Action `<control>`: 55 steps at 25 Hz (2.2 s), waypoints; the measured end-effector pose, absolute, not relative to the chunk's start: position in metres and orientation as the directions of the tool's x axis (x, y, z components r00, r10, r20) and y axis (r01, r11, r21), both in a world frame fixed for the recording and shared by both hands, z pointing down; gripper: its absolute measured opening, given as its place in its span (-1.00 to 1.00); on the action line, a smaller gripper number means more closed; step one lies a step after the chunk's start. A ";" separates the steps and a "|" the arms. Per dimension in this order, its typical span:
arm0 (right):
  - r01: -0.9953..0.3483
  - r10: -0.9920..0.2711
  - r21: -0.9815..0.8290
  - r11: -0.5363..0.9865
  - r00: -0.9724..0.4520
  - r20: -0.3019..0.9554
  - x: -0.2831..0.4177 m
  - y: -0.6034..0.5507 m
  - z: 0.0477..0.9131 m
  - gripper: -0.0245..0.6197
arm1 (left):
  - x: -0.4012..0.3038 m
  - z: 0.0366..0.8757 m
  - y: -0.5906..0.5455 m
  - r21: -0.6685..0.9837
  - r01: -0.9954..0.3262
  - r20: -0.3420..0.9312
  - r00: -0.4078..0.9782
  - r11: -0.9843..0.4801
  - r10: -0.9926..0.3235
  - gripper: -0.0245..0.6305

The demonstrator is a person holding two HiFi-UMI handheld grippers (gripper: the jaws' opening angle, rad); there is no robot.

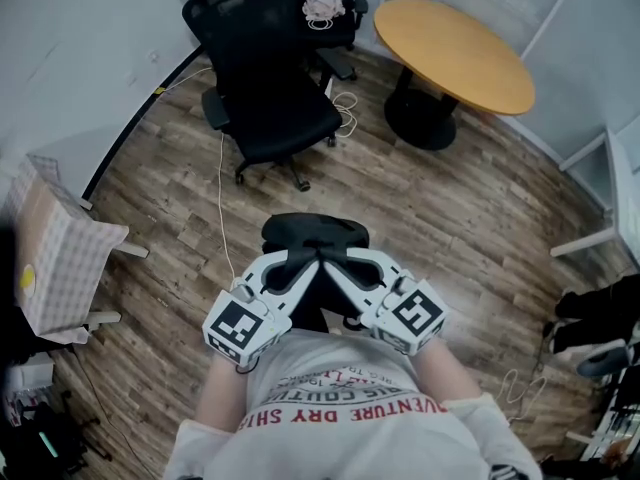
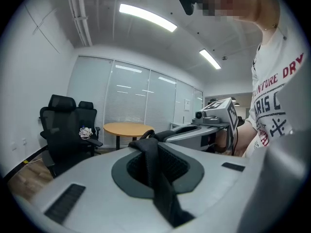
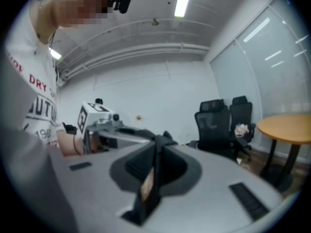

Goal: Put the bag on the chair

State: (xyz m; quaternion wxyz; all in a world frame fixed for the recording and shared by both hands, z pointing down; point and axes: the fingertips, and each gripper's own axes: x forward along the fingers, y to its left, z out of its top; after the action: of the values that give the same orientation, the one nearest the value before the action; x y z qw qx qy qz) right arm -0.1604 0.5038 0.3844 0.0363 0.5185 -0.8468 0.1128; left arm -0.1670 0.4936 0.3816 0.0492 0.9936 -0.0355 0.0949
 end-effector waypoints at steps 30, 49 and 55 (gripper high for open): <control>-0.850 -0.838 -0.189 0.493 -0.522 0.162 -0.035 0.200 0.375 -0.77 | -0.044 0.372 0.196 0.042 -0.126 0.216 0.970 -0.991 -0.115 -0.77; -0.702 -0.678 -0.164 0.693 -0.712 0.180 0.087 0.011 0.376 -0.77 | 0.079 0.379 0.012 0.098 -0.422 0.225 0.892 -0.901 -0.393 -0.77; -0.724 -0.696 -0.188 0.663 -0.690 0.200 0.100 -0.072 0.389 -0.77 | 0.092 0.391 -0.069 0.114 -0.395 0.234 0.902 -0.912 -0.362 -0.77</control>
State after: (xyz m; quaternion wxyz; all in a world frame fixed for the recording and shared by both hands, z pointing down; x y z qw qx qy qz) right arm 0.0999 -0.0718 0.3891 0.0556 0.3900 -0.9103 0.1272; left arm 0.0917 -0.0695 0.3910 0.0796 0.9721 -0.1947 0.1043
